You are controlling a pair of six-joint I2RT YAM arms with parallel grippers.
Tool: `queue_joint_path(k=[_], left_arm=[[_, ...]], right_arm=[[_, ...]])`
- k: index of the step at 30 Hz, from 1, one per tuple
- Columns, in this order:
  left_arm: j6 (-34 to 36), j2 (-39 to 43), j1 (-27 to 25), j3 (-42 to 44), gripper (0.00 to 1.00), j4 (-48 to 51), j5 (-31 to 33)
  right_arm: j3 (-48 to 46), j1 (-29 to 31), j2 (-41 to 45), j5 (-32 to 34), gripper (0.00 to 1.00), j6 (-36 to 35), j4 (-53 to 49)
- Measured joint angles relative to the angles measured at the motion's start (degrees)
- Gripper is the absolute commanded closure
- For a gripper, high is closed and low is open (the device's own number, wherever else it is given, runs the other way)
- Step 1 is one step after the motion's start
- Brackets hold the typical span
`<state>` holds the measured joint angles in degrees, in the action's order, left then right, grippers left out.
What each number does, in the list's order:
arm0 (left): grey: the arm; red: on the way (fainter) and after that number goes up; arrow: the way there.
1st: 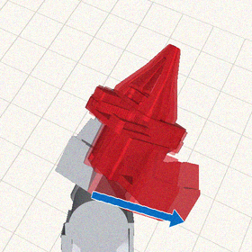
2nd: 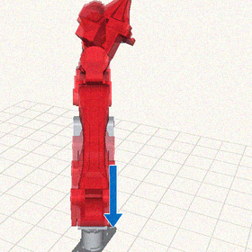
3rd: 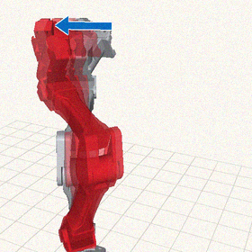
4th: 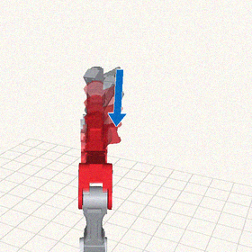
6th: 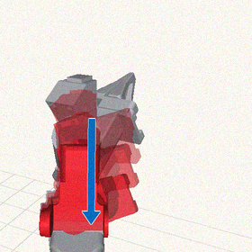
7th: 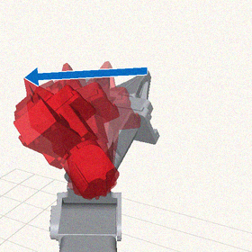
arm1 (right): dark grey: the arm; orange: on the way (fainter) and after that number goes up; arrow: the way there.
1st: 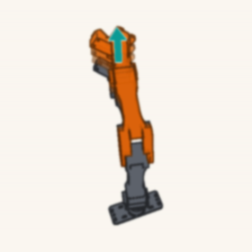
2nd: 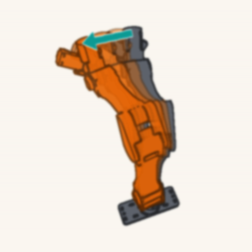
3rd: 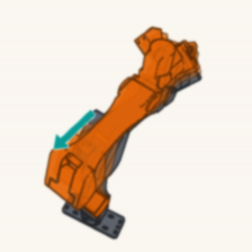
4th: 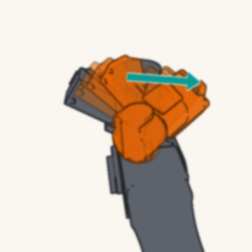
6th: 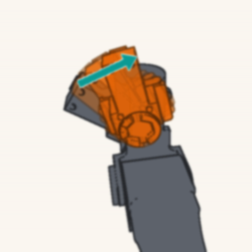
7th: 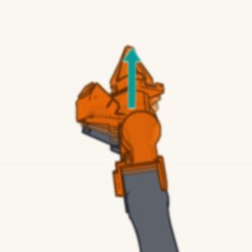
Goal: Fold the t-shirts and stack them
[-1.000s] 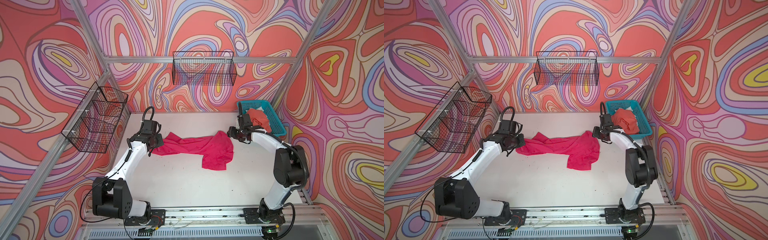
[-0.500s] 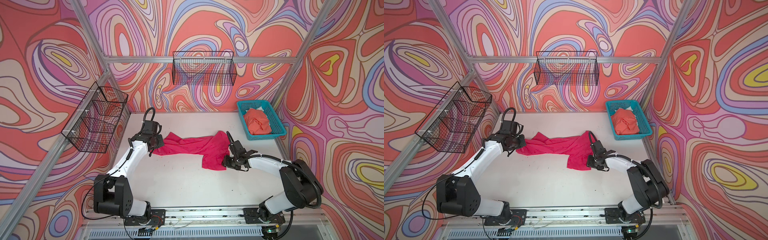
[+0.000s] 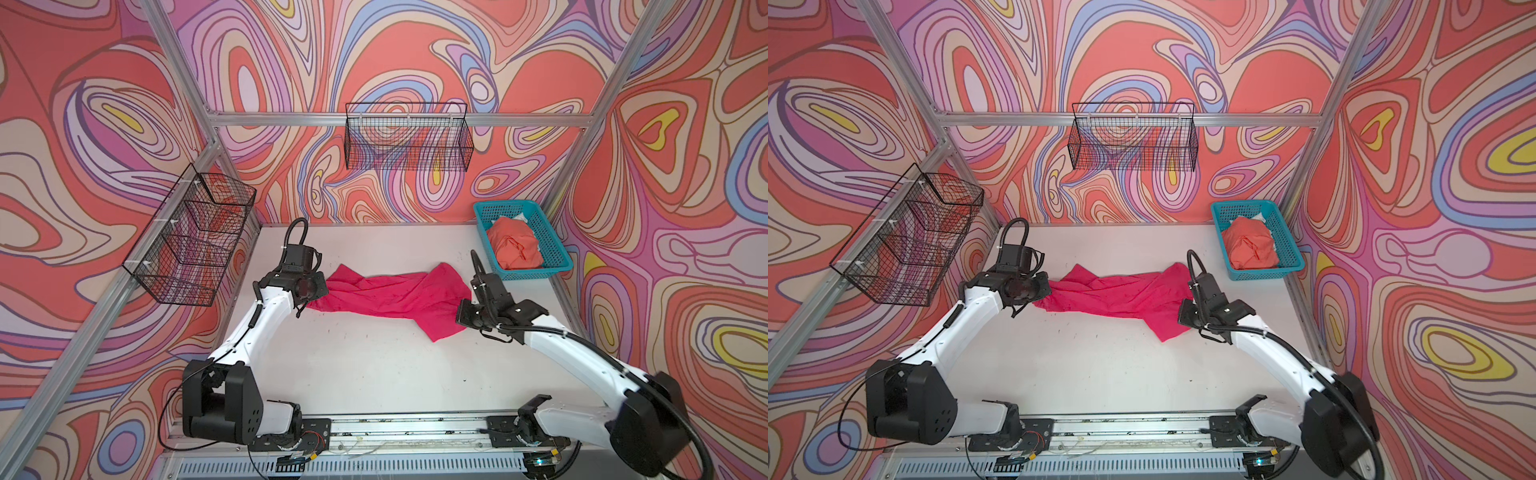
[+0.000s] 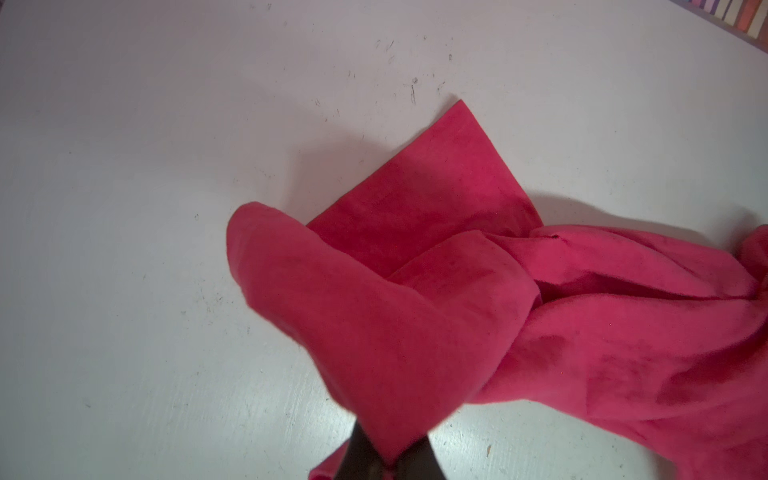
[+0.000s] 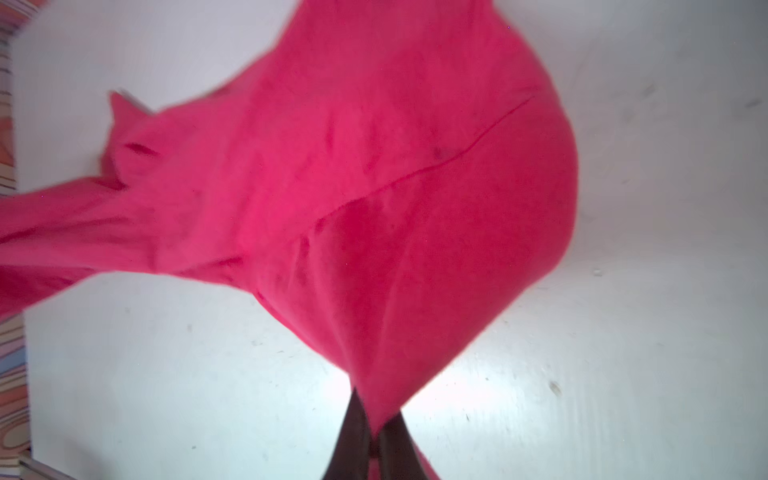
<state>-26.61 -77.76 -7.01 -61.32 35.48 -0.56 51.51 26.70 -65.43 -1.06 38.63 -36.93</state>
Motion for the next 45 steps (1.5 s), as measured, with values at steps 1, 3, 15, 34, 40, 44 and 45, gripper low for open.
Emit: queue_joint_path(k=[1, 3, 15, 34, 40, 44, 45], left_arm=[[-0.7, 1.18, 0.0, 0.87, 1.0, 0.72, -0.76], [-2.16, 3.54, 0.0, 2.82, 1.0, 1.97, -2.1], [-13.42, 17.18, 0.0, 13.57, 0.04, 10.05, -3.91], [-23.41, 16.9, -10.32, 24.3, 0.54, 15.17, -8.63], [-23.78, 4.72, -10.32, 27.3, 0.61, 9.29, -12.13], [-24.22, 3.54, -9.79, 26.6, 0.64, 8.17, -10.97], [-24.17, 3.17, -9.31, 26.32, 0.64, 7.96, -10.78]], right_arm=[[2.43, 0.0, 3.02, 1.14, 1.0, 0.31, -2.73], [4.81, 0.0, 7.04, 2.86, 1.0, 1.01, -6.95], [3.8, 0.0, 11.17, 13.38, 1.0, 5.57, -25.31], [3.91, -2.14, -0.83, 12.98, 1.0, 0.39, -16.7], [3.96, -2.16, -1.07, 11.61, 1.0, -0.28, -16.09], [3.98, -2.16, -0.98, 10.84, 1.0, -0.24, -15.74], [3.91, -2.16, -0.87, 10.62, 1.0, -0.22, -15.5]])
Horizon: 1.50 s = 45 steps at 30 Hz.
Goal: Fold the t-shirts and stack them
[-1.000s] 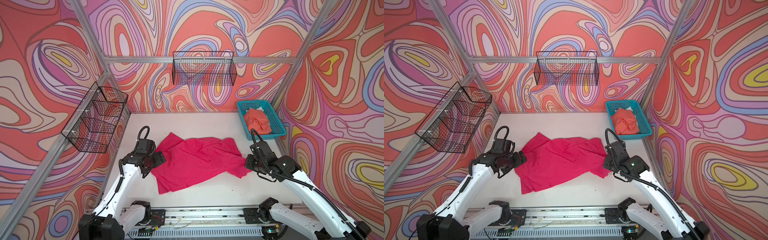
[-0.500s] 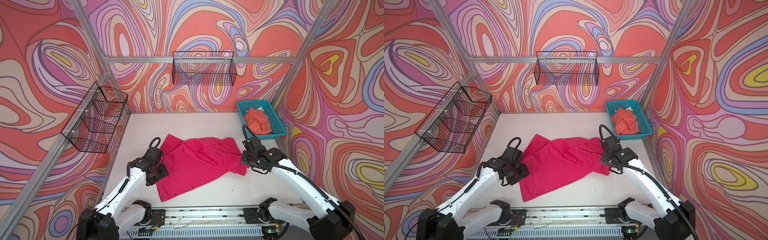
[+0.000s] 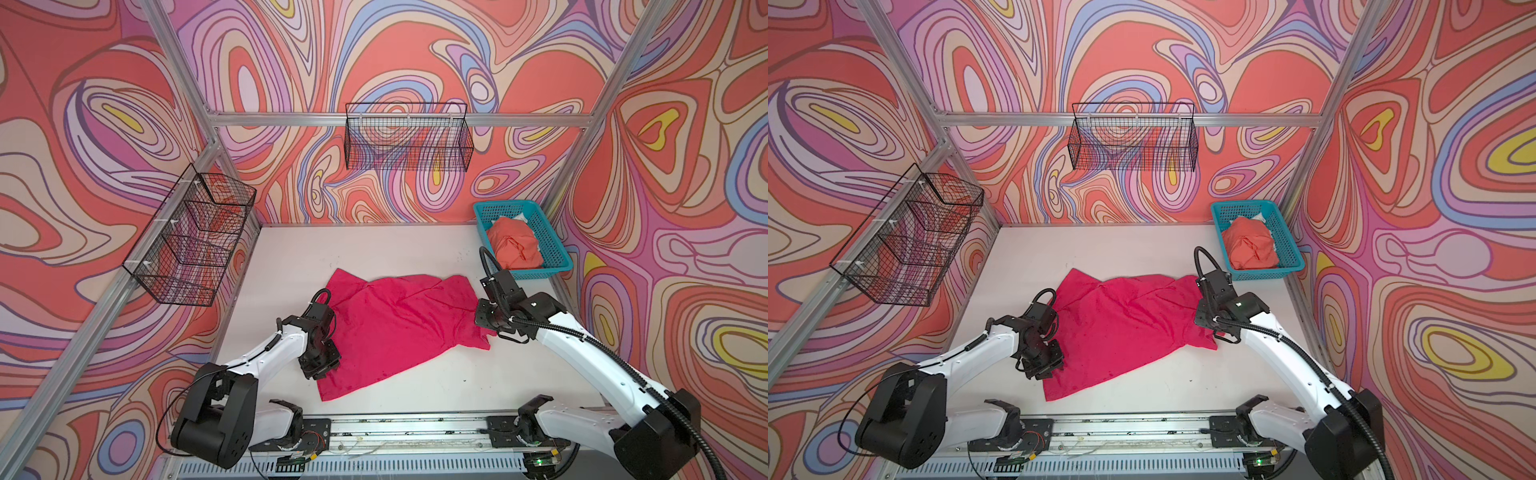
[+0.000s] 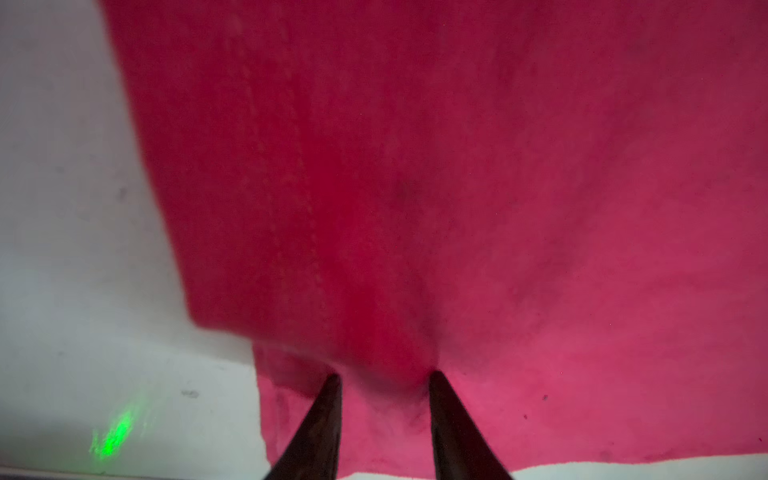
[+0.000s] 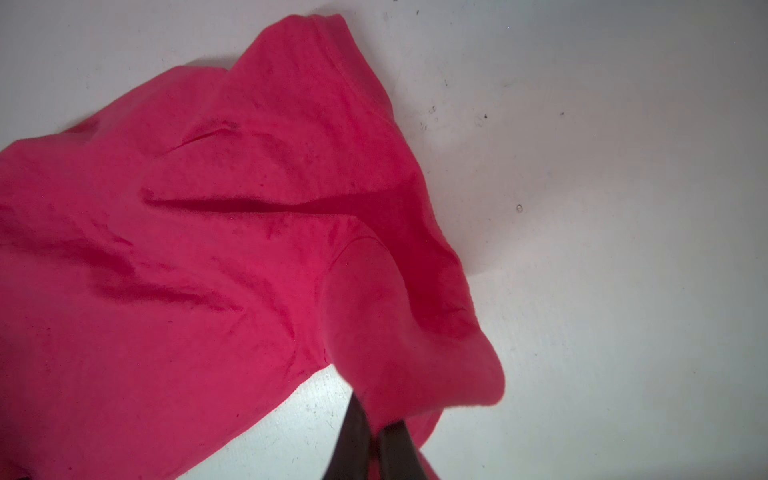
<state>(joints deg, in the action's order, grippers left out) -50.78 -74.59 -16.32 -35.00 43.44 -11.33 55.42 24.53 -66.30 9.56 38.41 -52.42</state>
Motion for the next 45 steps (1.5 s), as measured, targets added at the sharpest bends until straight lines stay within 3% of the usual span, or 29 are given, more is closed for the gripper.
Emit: queue_joint_path(k=[10, 14, 17, 18, 22, 24, 28, 33, 40, 45], left_arm=[[6.78, -16.46, 4.44, -14.58, 0.64, -8.74, 3.3], [10.12, -19.12, 5.05, -17.42, 0.41, -12.85, 4.04], [10.86, -17.25, 5.14, -16.37, 0.35, -13.22, 4.81], [10.88, -15.17, 5.2, -15.17, 0.33, -12.55, 5.6], [10.03, -0.33, 5.44, -11.15, 0.32, -5.44, 9.14], [8.96, 6.14, 5.46, -10.6, 0.32, -2.43, 10.4], [6.62, 10.99, 5.7, -8.61, 0.4, 1.36, 11.04], [4.87, 6.82, 7.52, -3.5, 0.52, 1.36, 10.25], [5.4, 0.28, 9.16, -2.73, 0.56, -4.61, 9.97], [5.79, -2.97, 9.27, -2.71, 0.72, -8.9, 8.85]], right_arm=[[-8.9, -0.04, 2.84, -1.99, 1.0, 1.38, 6.05], [-12.94, -0.04, 3.61, -1.92, 1.0, 1.77, 8.26], [-14.34, -0.04, 3.43, -1.88, 1.0, 1.77, 8.98], [-14.6, -0.04, 3.43, -1.84, 0.94, 1.77, 9.16], [-14.91, -0.07, 3.85, -1.62, 0.56, 2.1, 9.42], [-14.95, -0.09, 4.39, -1.64, 0.47, 2.19, 9.29], [-14.93, -0.09, 5.29, -1.62, 0.39, 2.58, 8.39], [-14.58, -0.09, 7.74, -1.03, 0.39, 2.69, 5.27], [-12.02, -0.09, 10.45, 0.15, 0.39, 2.89, 1.75], [-11.87, -0.09, 12.61, 0.72, 0.39, 3.61, -0.2]])
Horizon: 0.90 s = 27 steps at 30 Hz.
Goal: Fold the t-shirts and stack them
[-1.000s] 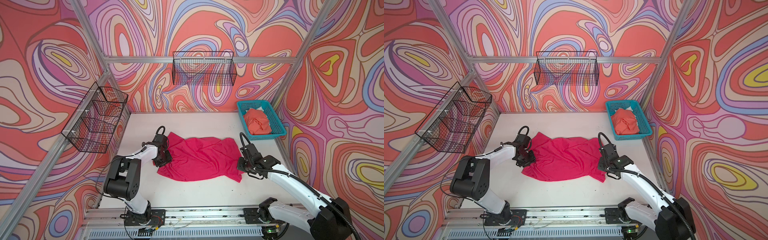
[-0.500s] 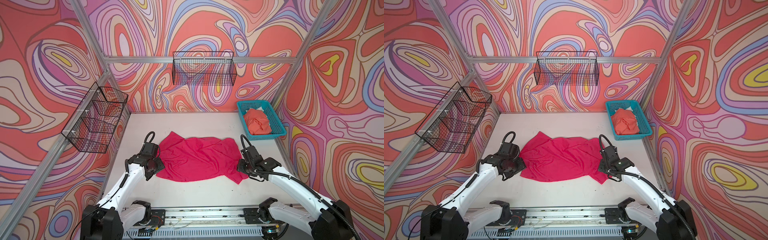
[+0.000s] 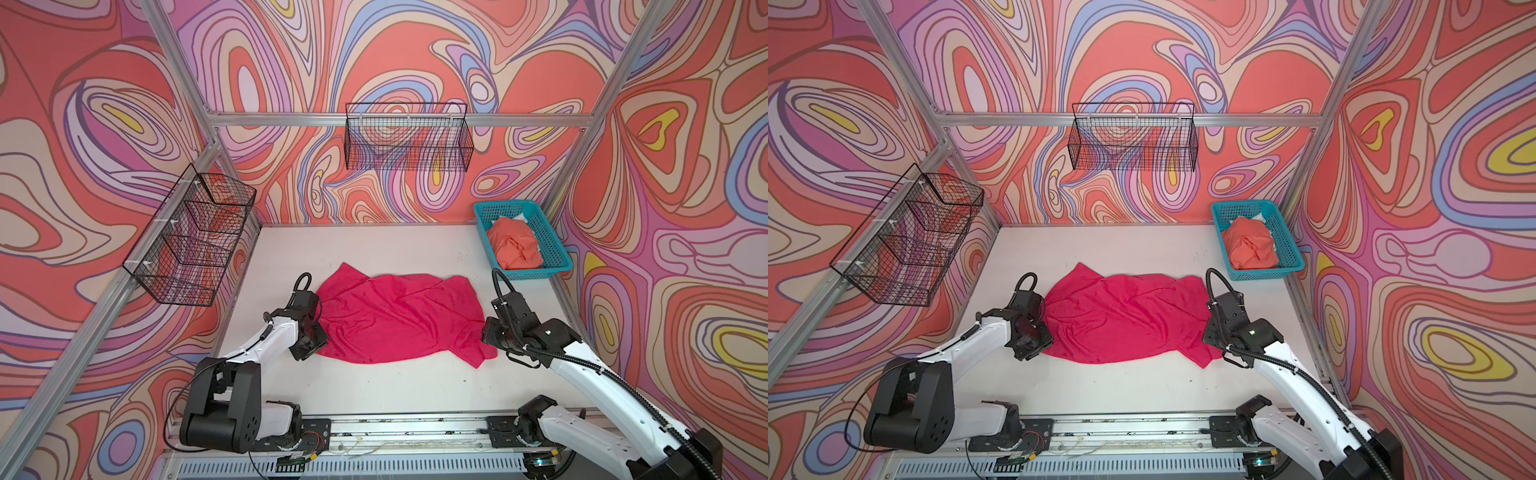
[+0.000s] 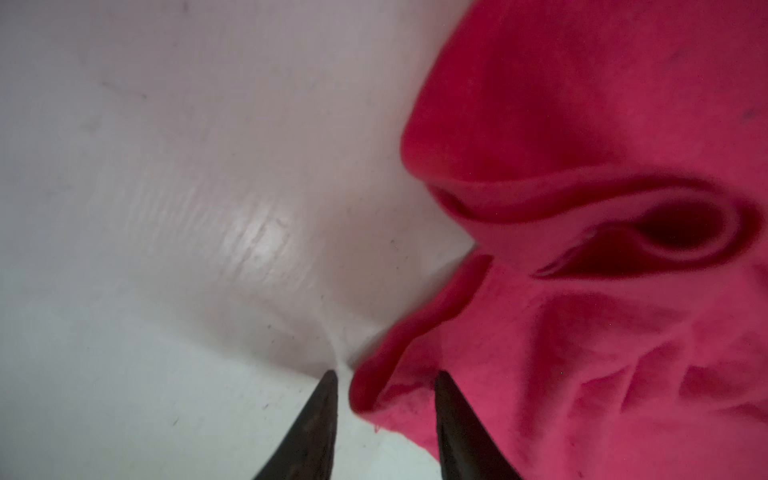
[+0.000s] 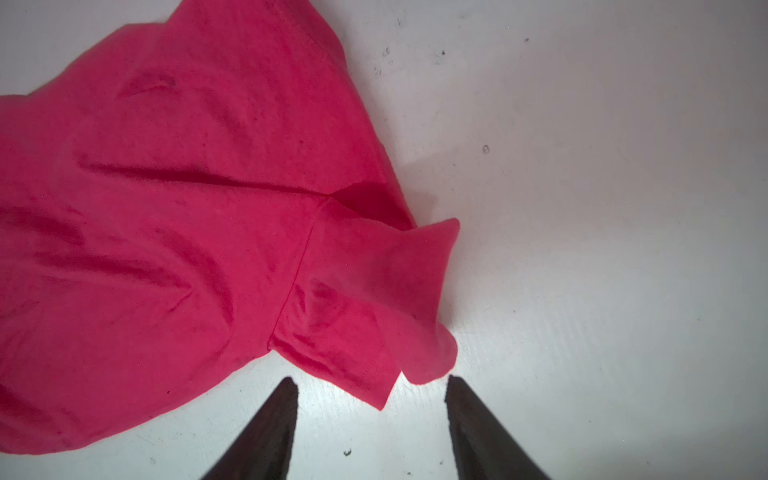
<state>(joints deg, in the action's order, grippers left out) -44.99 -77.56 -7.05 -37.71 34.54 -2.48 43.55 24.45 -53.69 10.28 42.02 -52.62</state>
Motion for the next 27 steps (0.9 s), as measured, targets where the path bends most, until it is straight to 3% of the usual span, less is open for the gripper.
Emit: queue_joint_path(k=[4, 5, 10, 18, 22, 27], left_arm=[[-0.17, -0.22, 0.04, 0.68, 0.97, -1.55, -0.28], [-0.28, 0.07, 0.04, 0.87, 1.0, -1.62, -0.31], [-0.33, 3.15, 1.36, 0.02, 1.0, -0.11, 1.51], [4.63, 6.88, 15.13, -12.61, 1.0, 2.08, 4.52], [6.49, 5.42, 15.82, -17.22, 1.0, 1.84, 4.2], [6.43, 3.61, 15.82, -16.04, 1.0, 1.31, 2.82]], right_arm=[[0.0, 0.0, 1.14, 0.22, 0.39, 0.96, -1.62], [-0.02, 0.0, 1.55, 0.2, 0.39, 1.51, -2.08], [-3.61, 0.0, 5.03, -0.98, 0.42, 4.98, -2.16], [-8.28, 0.0, 6.8, -3.06, 0.43, 7.98, -0.17], [-9.73, 0.0, 3.15, -6.12, 0.49, 7.48, 5.7], [-13.2, 0.0, -0.15, -10.27, 0.56, 6.78, 10.82]])
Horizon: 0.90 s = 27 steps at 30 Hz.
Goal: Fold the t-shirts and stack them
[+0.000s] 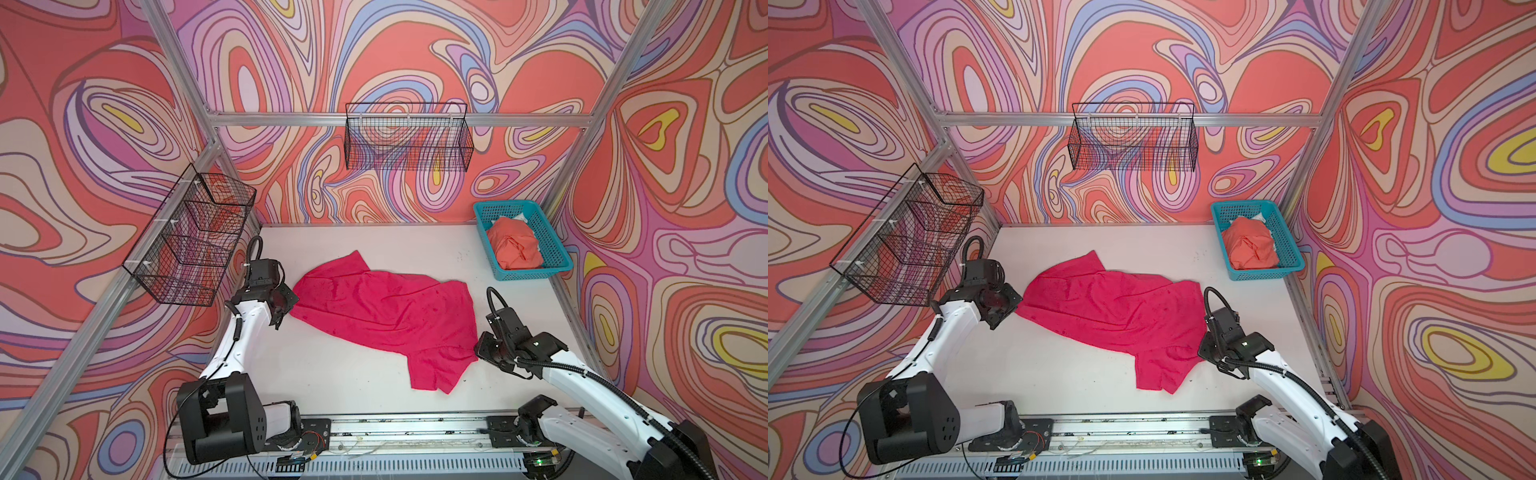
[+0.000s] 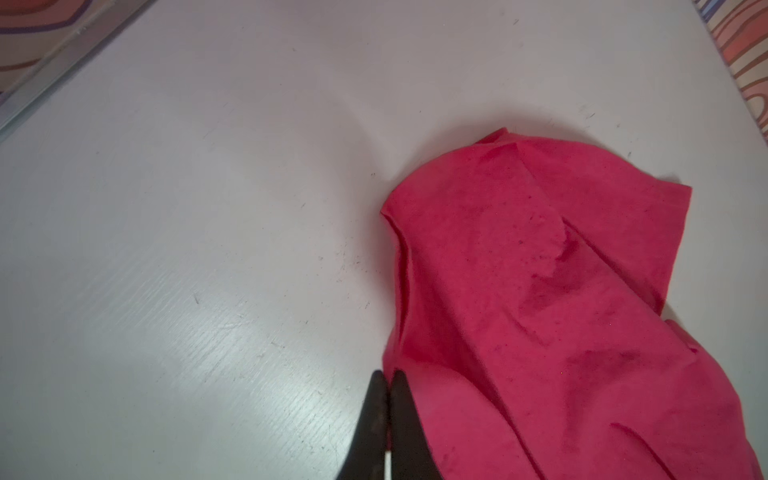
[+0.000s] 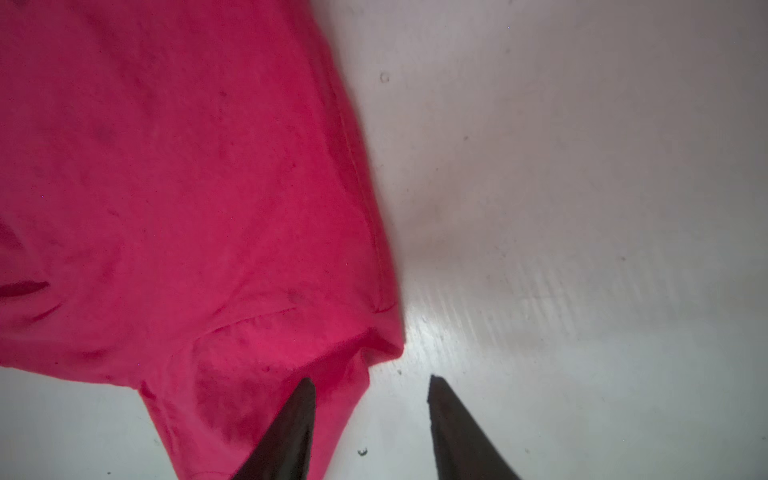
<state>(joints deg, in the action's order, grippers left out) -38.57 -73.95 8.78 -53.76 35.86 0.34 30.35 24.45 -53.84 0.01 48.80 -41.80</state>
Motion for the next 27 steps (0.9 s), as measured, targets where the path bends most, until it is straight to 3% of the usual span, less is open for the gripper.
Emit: queue_joint_path(k=[7, 11, 12, 14, 16, 20, 27], left_arm=[[0.94, 0.11, 0.0, -2.03, 1.0, -0.13, 1.29], [0.9, 0.09, 0.0, -2.73, 1.0, -1.01, 1.22], [0.87, 0.09, 0.0, -2.73, 1.0, -1.01, 1.18], [0.83, 0.07, 0.0, -2.73, 1.0, -1.03, 1.01], [0.83, 0.07, 0.0, -2.73, 1.0, -1.03, 0.94], [0.92, 0.46, 0.0, -2.73, 1.0, -1.01, 1.22], [1.4, 1.07, 0.0, -5.14, 1.0, -1.03, 1.36]], right_arm=[[-1.46, 0.68, 4.79, -5.86, 0.54, 0.61, 2.47], [-3.76, 1.25, 2.03, -7.3, 0.54, 0.66, 5.97], [-4.48, 1.25, 0.39, -7.39, 0.59, 0.66, 7.3], [-6.1, 1.25, -3.93, -7.8, 0.84, 1.11, 10.58], [-6.54, 1.27, -6.54, -8.33, 1.0, 1.31, 12.04], [-2.67, 1.64, -4.15, -8.2, 1.0, 1.42, 9.35], [14.14, 2.29, 2.8, -10.6, 1.0, -0.48, -3.43]])
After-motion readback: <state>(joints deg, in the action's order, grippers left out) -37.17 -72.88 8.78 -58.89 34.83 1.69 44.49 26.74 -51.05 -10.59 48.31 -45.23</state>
